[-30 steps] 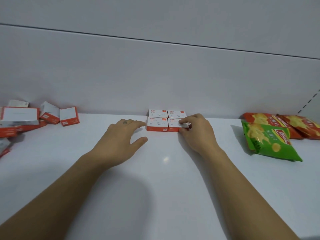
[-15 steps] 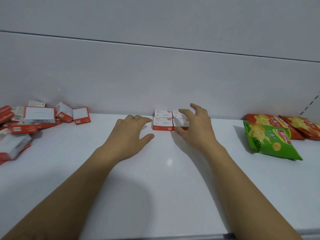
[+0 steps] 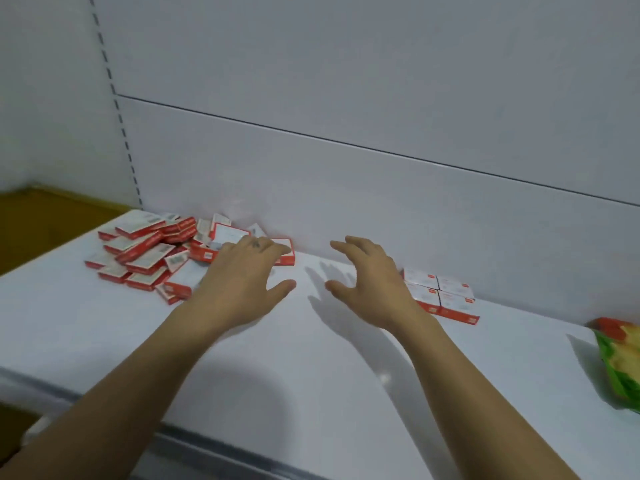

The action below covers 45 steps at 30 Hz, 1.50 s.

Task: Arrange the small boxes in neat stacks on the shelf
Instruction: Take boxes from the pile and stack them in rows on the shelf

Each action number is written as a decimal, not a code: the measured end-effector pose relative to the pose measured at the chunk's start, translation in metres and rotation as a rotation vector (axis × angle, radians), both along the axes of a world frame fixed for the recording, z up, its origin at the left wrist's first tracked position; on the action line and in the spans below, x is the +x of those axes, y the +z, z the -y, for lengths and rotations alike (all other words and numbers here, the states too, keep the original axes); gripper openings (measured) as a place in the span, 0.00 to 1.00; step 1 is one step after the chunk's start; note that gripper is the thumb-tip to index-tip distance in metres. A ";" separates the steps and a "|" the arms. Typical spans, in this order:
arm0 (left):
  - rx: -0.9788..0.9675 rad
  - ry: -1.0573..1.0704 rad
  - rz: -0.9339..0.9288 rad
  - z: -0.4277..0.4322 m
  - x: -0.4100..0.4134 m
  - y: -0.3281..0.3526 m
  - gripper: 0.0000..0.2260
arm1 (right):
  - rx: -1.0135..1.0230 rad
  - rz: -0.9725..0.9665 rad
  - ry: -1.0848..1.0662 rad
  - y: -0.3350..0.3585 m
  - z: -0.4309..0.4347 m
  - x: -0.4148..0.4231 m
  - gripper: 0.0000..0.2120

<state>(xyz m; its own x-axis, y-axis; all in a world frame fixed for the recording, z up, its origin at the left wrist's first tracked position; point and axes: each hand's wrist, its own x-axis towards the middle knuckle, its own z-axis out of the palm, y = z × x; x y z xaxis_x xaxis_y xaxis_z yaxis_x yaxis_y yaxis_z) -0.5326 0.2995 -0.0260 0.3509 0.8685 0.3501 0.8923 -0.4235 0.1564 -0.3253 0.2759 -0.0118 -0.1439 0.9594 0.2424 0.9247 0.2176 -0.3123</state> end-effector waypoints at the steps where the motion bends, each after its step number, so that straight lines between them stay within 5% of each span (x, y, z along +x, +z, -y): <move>1: -0.003 0.028 0.006 0.001 -0.013 0.001 0.23 | 0.008 -0.005 0.030 0.001 -0.004 -0.013 0.29; 9: -0.070 0.246 0.033 0.015 -0.106 0.002 0.27 | -0.037 0.022 0.229 -0.004 -0.032 -0.109 0.30; 17: -0.118 0.338 -0.012 0.020 -0.154 -0.003 0.30 | -0.028 0.057 0.177 -0.017 -0.054 -0.168 0.30; 27: -0.144 0.258 -0.009 -0.003 -0.153 -0.006 0.30 | -0.075 -0.164 -0.015 -0.024 -0.070 -0.183 0.17; 45: 0.054 -0.133 0.074 -0.040 -0.054 0.013 0.27 | -0.022 -0.654 -0.031 -0.009 -0.045 -0.065 0.18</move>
<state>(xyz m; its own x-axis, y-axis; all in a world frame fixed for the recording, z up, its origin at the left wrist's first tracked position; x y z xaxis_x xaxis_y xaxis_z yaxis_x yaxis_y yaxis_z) -0.5869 0.3396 -0.0126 0.4327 0.7954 0.4244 0.8149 -0.5464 0.1932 -0.3906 0.3206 -0.0205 0.0548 0.9665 0.2507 0.5483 0.1807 -0.8165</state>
